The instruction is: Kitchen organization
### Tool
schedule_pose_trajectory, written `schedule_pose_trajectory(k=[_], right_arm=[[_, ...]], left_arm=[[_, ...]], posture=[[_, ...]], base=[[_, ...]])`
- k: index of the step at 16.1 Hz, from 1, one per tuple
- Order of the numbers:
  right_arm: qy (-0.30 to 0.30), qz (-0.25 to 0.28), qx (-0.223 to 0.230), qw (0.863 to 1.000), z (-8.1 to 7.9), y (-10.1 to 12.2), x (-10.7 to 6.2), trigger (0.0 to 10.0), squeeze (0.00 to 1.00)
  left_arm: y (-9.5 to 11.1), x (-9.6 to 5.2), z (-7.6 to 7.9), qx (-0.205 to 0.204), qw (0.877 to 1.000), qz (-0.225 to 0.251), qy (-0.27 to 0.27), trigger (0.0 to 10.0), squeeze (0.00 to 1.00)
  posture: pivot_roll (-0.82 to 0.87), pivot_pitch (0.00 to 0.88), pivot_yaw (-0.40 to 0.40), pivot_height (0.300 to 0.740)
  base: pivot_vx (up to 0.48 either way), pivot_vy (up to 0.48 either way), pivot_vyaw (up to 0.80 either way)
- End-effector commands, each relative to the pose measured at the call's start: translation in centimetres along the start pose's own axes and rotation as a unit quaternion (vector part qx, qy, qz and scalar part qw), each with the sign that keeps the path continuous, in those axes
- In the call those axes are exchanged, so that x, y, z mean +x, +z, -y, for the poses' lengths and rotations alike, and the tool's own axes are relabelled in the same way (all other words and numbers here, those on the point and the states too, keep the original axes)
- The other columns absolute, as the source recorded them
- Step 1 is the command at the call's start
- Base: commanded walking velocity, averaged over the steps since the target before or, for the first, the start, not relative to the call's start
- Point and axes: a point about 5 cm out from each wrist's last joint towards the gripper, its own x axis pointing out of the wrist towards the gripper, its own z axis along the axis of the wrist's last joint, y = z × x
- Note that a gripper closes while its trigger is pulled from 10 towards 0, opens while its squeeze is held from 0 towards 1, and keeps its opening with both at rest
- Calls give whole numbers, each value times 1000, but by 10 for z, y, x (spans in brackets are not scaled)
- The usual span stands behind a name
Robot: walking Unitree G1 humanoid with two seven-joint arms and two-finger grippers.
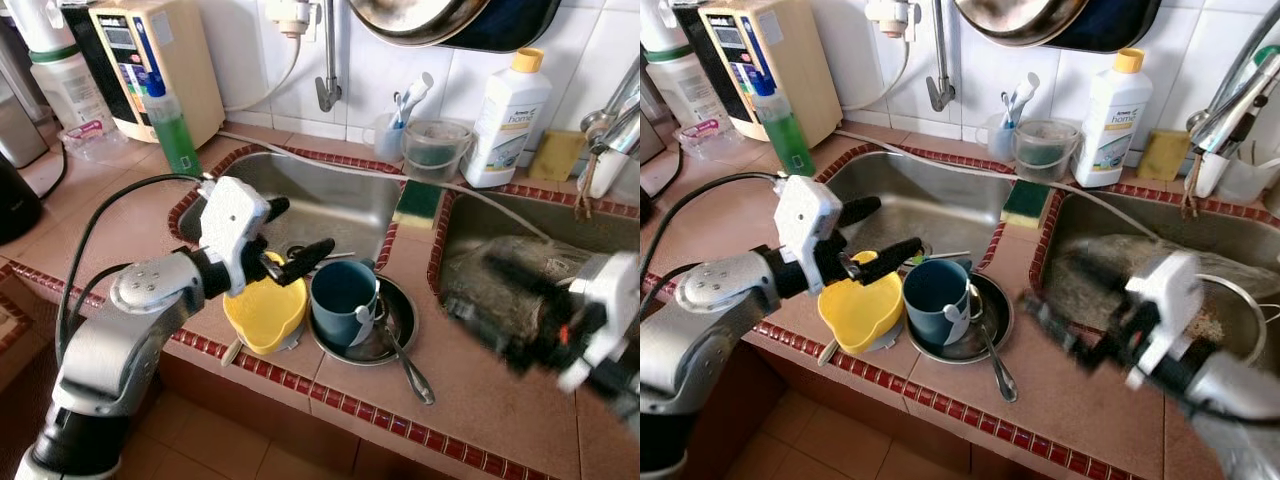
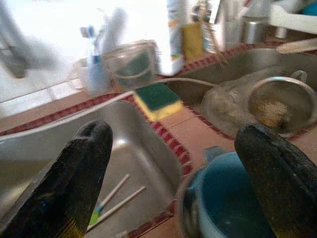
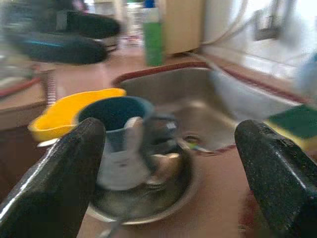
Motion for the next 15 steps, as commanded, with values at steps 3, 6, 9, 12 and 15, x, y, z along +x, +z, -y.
schedule_pose_trajectory(k=[3, 6, 9, 12, 15], right_arm=[[43, -9, 8, 999, -12, 2, -2, 10000, 0], [49, -13, 12, 999, -14, 1, -3, 10000, 0], [55, -10, 11, 998, -16, 4, -2, 10000, 0], [59, -6, 9, 998, -16, 6, 1, 10000, 0], [65, -2, 9, 998, -16, 7, 4, 10000, 0]], left_arm=[[-1, 9, 6, -7, 999, -23, -30, 10000, 0], [-6, 14, 9, -4, 998, -57, -30, 10000, 0], [-24, 17, 8, -10, 991, -134, -11, 10000, 0], [-18, 20, 10, -17, 989, -146, -9, 10000, 0], [-10, 25, 11, -16, 989, -150, -2, 10000, 0]], posture=[[-190, 81, 95, 740], [-193, 80, 96, 740], [-193, 82, 92, 740], [-187, 80, 87, 740], [-182, 76, 84, 740]], base=[[0, 0, 0], [0, 0, 0], [0, 0, 0], [0, 0, 0], [0, 0, 0]])
